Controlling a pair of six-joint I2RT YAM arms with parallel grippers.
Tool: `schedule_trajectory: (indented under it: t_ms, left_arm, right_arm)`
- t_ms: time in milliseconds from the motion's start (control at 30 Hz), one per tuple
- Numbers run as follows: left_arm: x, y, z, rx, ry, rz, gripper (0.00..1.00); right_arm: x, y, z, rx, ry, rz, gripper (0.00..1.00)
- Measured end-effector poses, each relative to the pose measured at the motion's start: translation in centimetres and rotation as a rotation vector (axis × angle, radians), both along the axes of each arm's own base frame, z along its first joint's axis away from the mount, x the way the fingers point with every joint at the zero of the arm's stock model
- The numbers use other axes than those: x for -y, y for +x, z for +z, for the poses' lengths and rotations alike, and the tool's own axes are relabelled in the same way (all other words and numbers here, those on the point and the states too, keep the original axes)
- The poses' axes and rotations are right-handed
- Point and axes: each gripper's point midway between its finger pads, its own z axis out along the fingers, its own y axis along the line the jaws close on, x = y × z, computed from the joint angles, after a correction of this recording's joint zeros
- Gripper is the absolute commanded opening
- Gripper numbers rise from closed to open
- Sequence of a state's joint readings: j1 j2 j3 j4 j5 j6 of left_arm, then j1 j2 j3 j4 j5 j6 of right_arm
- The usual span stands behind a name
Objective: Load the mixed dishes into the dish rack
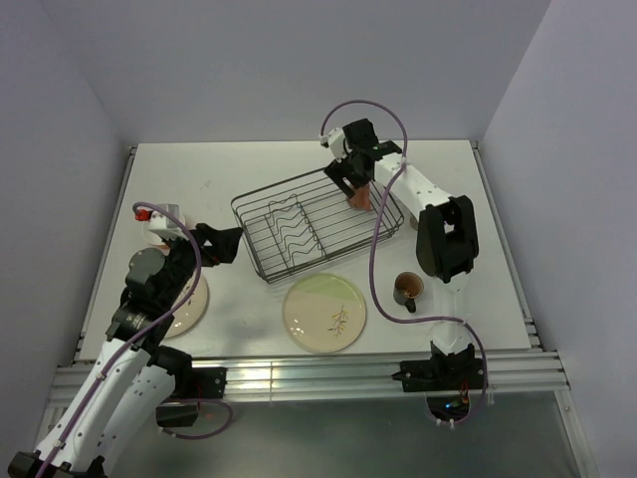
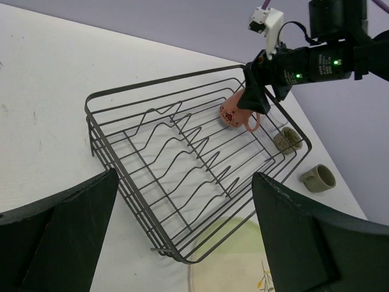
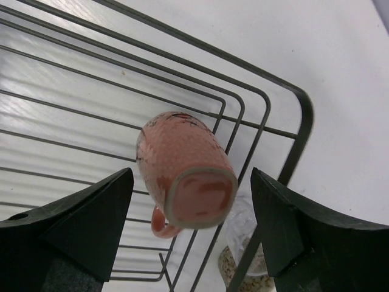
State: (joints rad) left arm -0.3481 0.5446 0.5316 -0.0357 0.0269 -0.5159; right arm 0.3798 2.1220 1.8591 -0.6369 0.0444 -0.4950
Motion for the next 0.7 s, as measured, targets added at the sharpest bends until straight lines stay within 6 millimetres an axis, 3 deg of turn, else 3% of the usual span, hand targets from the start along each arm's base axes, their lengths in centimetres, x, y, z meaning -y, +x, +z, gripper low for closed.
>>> schedule_trajectory:
  t_ms: [133,367,467,567,700]
  left_arm:
    - [-0.3,0.2,-0.7,-0.041,-0.022,0.03,0.99]
    - [-0.7,1.6,-3.5,-0.217,-0.044,0.093,0.97]
    - [-0.5,2.1,-3.9,-0.256,-0.054,0.076,0.97]
    - [0.6,1.8,-3.5,-0.26,-0.065,0.011,0.97]
    - [1.5,1.4,-2.5,-0.249,-0.077,-0.051,0.97]
  right_arm:
    - [-0.5,0.0,3.1,0.045,0.043,0.015,0.86]
    - [-2.1,-1.1,12.2,0.166,0.181,0.095,0.87]
    - [-3.4,-4.3,15.2,0.144,0.294,0.233,0.86]
    - [-3.9,-8.8,17.5,0.115,0.409,0.385,0.85]
    - [-3.1,-16.9,18.0,0.04,0.499,0.577,0.84]
